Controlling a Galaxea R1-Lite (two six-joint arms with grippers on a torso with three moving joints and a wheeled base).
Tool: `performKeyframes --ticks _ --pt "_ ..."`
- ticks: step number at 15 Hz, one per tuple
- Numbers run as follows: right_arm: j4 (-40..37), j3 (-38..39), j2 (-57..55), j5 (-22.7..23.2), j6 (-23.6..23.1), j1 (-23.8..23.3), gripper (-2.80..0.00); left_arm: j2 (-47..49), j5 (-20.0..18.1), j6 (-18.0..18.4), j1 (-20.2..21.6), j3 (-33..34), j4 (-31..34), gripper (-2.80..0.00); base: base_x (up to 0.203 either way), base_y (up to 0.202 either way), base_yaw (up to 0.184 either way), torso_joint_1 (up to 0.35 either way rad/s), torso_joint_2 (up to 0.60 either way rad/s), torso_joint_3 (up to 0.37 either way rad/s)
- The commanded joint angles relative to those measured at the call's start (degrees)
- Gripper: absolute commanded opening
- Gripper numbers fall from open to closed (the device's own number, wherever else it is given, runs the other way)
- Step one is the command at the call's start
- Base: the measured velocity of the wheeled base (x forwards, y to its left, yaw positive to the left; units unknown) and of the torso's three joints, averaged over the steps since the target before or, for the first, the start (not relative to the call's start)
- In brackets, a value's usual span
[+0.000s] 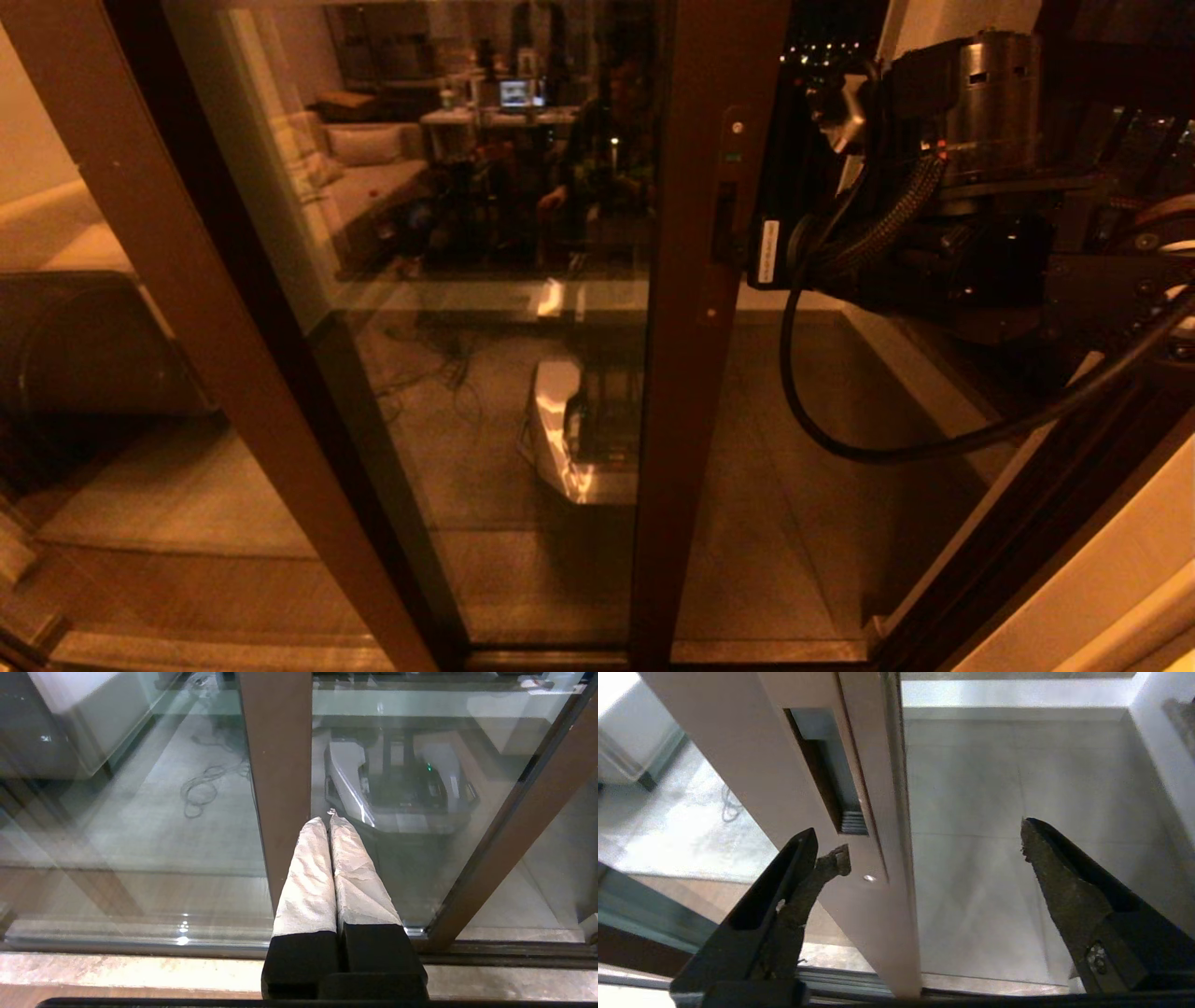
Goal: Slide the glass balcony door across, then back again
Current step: Close the slid door
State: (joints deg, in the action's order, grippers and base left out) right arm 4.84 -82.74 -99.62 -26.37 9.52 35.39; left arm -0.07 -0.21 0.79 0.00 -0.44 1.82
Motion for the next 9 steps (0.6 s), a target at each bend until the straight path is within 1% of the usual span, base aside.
performKeyframes --ticks 1,9 --pt "0.08 -0.95 -1.49 -0.17 0.33 -0.30 0.00 -0.10 0.03 0.00 0.00 0.00 -0.06 -2.80 0.000 0.000 0.000 0.000 0.00 0.000" --pt "1.22 -2.66 -3.55 -0.17 0.16 -5.01 0.00 -0.15 0.03 0.00 0.00 0.00 0.03 -2.80 0.000 0.000 0.000 0.000 0.00 0.000"
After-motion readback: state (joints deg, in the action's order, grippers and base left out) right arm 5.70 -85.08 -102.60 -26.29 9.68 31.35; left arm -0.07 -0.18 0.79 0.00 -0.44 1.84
